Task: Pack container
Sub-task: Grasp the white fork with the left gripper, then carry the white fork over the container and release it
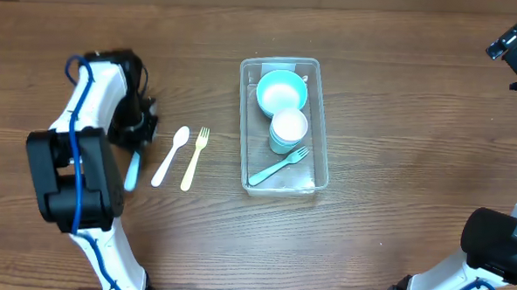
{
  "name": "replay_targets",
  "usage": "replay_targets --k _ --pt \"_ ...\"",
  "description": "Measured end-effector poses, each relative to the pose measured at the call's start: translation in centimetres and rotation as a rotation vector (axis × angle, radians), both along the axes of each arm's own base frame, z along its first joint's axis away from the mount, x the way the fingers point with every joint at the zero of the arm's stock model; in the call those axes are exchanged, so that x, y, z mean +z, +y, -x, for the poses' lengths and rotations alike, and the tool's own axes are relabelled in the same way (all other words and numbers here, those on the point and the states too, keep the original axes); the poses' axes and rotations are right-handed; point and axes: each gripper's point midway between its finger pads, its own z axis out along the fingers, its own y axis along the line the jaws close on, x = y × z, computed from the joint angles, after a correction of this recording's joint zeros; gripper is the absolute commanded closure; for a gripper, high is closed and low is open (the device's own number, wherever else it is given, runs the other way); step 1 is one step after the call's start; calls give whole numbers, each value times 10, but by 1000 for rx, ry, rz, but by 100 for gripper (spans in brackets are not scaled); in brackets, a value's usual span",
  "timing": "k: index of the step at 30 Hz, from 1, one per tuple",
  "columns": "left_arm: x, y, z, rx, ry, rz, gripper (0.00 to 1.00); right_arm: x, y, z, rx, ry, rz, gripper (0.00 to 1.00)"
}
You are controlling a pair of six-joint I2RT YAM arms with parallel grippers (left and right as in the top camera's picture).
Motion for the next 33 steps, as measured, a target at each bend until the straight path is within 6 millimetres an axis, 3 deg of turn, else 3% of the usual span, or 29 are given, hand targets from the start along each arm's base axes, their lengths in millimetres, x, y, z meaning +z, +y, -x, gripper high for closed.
replay_targets --k 2,4,6,8,9,10,11,12,14,15,17,20,22,27,30,31,33 --pt "52 -16 -26 -27 -158 10 96 0 0 0 -1 0 0 0" --pt "122 -55 -48 -112 -380 42 96 0 0 0 -1 0 0 0" --pt "177 -104 -53 -232 -560 87 96 0 0 0 -1 1 0 0" --pt "220 -164 -47 -393 -708 158 96 0 0 0 -1 0 0 0" --pt "239 -212 -33 -533 -774 213 96 0 0 0 0 1 0 0" --pt "246 -252 -17 -662 -801 260 96 0 0 0 0 0 0 0" --pt "242 -285 -2 -781 -793 287 96 0 0 0 -1 0 0 0" --pt "236 -302 4 -844 -785 292 96 0 0 0 0 0 0 0" --pt "206 -346 19 -1023 -724 281 96 0 0 0 -1 1 0 0" --pt "182 -363 25 -1098 -670 265 96 0 0 0 0 1 0 0" --pt "148 -373 26 -1159 -590 211 96 0 0 0 0 1 0 0" --pt "92 -369 28 -1213 -425 122 96 0 0 0 -1 0 0 0" --pt "67 -356 34 -1226 -314 71 96 0 0 0 -1 0 0 0" --pt "66 -332 50 -1228 -198 31 93 0 0 0 0 1 -1 0" --pt "66 -320 50 -1212 -166 22 65 0 0 0 0 1 0 0" --pt "66 -319 46 -1202 -171 24 23 0 0 0 0 1 0 0" --pt "66 -317 41 -1192 -182 21 26 0 0 0 0 0 0 0"
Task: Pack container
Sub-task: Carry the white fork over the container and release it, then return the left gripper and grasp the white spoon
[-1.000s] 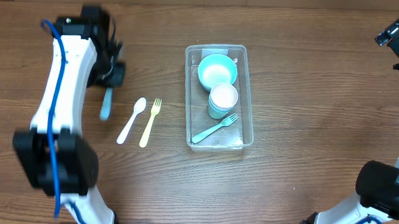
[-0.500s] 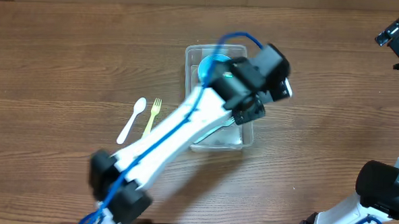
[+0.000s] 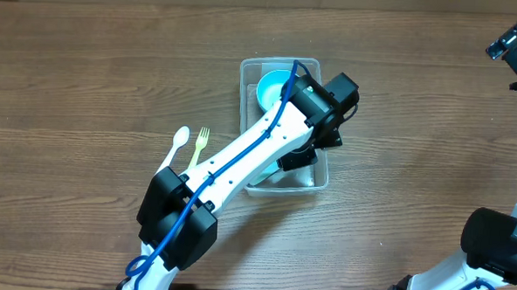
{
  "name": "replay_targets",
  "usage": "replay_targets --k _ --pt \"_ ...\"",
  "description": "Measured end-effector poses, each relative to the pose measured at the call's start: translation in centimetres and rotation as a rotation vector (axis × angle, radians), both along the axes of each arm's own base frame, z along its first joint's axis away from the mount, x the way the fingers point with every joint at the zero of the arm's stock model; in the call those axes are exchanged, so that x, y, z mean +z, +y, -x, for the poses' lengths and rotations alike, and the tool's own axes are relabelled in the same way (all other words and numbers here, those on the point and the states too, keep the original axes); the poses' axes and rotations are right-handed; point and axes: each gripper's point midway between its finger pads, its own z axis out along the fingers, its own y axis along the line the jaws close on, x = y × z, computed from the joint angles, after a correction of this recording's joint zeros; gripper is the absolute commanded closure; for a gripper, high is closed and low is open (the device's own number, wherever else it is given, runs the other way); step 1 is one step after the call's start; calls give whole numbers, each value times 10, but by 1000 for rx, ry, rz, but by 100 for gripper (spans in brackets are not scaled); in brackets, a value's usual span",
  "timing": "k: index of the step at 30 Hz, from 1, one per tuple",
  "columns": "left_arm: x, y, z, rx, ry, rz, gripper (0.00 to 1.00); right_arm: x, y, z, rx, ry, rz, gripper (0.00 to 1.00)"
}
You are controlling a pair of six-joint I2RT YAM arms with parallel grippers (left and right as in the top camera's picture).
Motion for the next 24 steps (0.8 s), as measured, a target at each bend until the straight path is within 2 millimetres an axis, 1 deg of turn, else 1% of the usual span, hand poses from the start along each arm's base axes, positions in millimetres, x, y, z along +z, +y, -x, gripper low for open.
replay_targets --k 1,2,3,5,7,8,9,10,11,12,13,14,15,17,18,19,20,21,23,24 --pt "1 2 -1 10 -3 -5 30 0 0 0 -1 0 0 0" --pt "3 5 -1 25 -5 -15 30 0 0 0 -1 0 0 0" --pt "8 8 -1 39 -15 -29 34 0 0 0 -1 0 0 0" --pt "24 10 -7 83 -61 -21 36 0 0 0 0 0 0 0" --pt "46 15 -11 140 -100 3 39 0 0 0 0 0 0 0" --pt "61 21 -14 180 -126 28 39 0 0 0 -1 0 0 0" --pt "74 28 -17 225 -150 53 39 0 0 0 0 1 0 0" --pt "86 39 -19 272 -172 75 43 0 0 0 0 0 0 0" --pt "100 54 -23 345 -193 99 48 0 0 0 -1 0 0 0" --pt "112 76 -25 433 -208 112 56 0 0 0 0 0 0 0" --pt "126 110 -29 564 -229 119 58 0 0 0 0 0 0 0" --pt "137 142 -35 699 -250 142 58 0 0 0 0 1 0 0" --pt "143 172 -40 832 -263 166 57 0 0 0 -1 0 0 0" --pt "139 219 -39 1021 -250 166 48 0 0 0 -1 0 0 0" --pt "132 238 -36 1101 -234 156 44 0 0 0 -1 0 0 0" --pt "123 254 -33 1160 -212 138 43 0 0 0 0 0 0 0" --pt "113 265 -33 1212 -197 135 41 0 0 0 -1 0 0 0" --pt "101 273 -32 1242 -172 128 41 0 0 0 -1 0 0 0" --pt "73 281 -38 1280 -133 146 42 0 0 0 0 0 0 0" --pt "58 281 -45 1284 -132 168 43 0 0 0 0 0 0 0"
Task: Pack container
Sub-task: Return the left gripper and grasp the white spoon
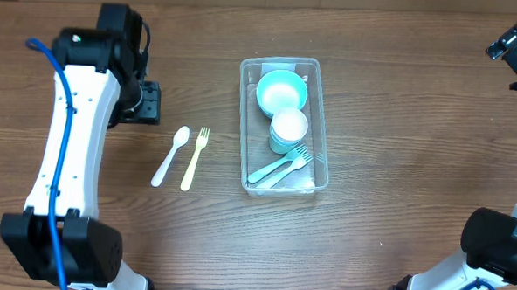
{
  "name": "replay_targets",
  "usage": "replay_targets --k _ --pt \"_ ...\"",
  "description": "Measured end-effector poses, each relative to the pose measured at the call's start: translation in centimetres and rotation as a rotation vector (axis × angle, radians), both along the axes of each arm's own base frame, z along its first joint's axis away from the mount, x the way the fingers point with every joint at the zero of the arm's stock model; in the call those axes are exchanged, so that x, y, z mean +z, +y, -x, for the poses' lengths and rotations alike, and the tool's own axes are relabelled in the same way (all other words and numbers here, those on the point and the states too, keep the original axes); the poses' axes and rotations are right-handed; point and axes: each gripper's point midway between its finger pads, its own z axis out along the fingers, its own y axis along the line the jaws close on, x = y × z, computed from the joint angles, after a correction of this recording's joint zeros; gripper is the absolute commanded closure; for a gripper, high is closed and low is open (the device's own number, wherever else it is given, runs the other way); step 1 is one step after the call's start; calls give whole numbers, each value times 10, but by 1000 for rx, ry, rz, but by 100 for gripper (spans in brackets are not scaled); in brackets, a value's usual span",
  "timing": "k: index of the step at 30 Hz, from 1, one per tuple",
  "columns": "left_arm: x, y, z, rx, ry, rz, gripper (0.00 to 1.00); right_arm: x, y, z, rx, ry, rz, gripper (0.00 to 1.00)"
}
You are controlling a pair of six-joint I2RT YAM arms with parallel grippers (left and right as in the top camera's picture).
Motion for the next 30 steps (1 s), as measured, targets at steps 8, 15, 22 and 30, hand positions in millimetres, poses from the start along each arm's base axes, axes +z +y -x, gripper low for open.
replay_targets --k 8,15,22,30 --pt "-98 -35 -9 -253 -7 80 40 0 0 0 -1 0 0 0" --pt "-149 -35 8 -312 12 74 37 0 0 0 0 0 1 0" --pt "-167 -26 -4 -375 -60 45 37 0 0 0 0 0 1 0" --pt "-190 -28 -3 -400 -17 57 72 0 0 0 0 0 0 0"
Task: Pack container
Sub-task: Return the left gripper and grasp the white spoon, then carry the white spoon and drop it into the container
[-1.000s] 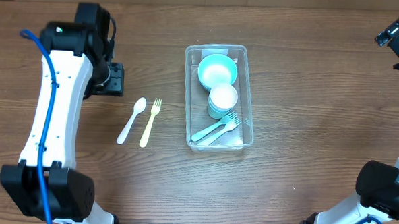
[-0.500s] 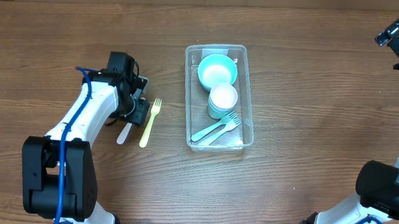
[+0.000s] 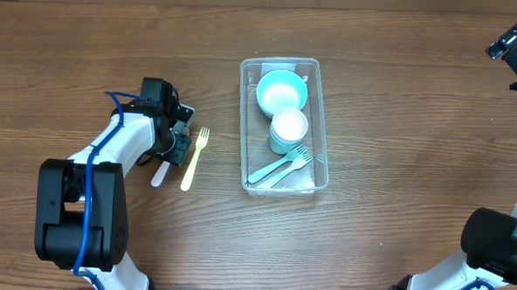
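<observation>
A clear plastic container (image 3: 322,122) stands mid-table. Inside it are a light blue bowl (image 3: 282,91), a pale cup (image 3: 288,129) and two teal forks (image 3: 279,168) lying side by side at its near end. Left of it on the wood lie a yellow fork (image 3: 193,158) and a white spoon (image 3: 159,174). My left gripper (image 3: 180,135) is low over the spoon's head, hiding it. Its fingers look apart, with only the spoon's handle showing. My right gripper (image 3: 511,44) is at the far right edge, away from everything.
The wooden table (image 3: 395,212) extends bare to the right of the container and along the front. The left arm's base stands at the front left, the right arm's base at the front right corner.
My left gripper has moved from the far left of the table, beyond the spoon, down onto the spoon's head next to the yellow fork. The spoon, forks and container have not shifted.
First my left gripper was at the left with a blue utensil beside it, and the container held one fork. Then the left arm reached over the container. Afterwards two forks lay in the container and the gripper was back at the left. Now it is over the white spoon.
</observation>
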{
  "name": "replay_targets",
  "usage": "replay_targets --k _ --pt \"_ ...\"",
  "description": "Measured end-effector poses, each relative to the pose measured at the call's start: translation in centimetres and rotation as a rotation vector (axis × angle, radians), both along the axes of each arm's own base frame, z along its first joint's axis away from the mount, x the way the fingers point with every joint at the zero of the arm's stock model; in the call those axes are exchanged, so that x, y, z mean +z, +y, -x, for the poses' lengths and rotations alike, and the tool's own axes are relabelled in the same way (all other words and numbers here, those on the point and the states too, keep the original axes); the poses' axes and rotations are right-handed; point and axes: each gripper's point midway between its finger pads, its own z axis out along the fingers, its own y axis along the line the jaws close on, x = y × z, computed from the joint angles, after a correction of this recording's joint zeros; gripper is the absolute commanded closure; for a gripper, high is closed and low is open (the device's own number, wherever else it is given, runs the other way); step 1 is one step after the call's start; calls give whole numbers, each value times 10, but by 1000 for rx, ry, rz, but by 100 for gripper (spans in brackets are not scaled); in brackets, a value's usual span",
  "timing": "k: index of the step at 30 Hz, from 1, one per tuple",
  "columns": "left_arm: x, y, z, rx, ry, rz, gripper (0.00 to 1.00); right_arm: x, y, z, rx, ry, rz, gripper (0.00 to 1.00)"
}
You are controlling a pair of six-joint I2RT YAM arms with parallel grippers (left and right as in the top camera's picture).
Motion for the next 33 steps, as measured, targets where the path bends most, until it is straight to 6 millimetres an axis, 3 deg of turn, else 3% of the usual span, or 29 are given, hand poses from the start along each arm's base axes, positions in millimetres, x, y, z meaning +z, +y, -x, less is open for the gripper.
replay_targets --k 2,7,9,12,14,15,16,18,19,20,22,24,26,29,33 --pt "0 -1 0 -1 1 3 95 0 0 0 -1 0 0 0" --pt "3 2 10 -10 60 -12 96 0 0 0 -1 -1 0 0" --pt "12 4 11 -4 95 -28 96 0 0 0 -1 0 0 0" --pt "53 5 -6 12 85 -37 96 0 0 0 -1 1 0 0" --pt "99 -1 -30 9 16 -19 96 0 0 0 -1 -1 1 0" --pt "120 -8 -32 -3 12 2 96 0 0 0 -1 0 0 0" --pt "137 -17 -37 -21 -16 23 96 0 0 0 0 0 0 0" --pt "184 -55 -50 -103 -116 82 96 0 0 0 0 0 0 0" --pt "207 -82 -52 -169 -177 114 96 0 0 0 -1 0 0 0" --pt "232 -122 -46 -277 -239 151 96 0 0 0 -1 -1 1 0" --pt "249 -171 -32 -431 -301 175 96 0 0 0 0 0 0 0" --pt "253 -236 -7 -645 -352 176 96 0 0 0 0 0 1 0" --pt "243 -271 14 -778 -358 143 96 0 0 0 -1 0 0 0" --pt "214 -293 34 -897 -306 70 96 0 0 0 0 0 0 0" --pt "172 -292 39 -954 -200 -12 96 0 0 0 -1 0 0 0"
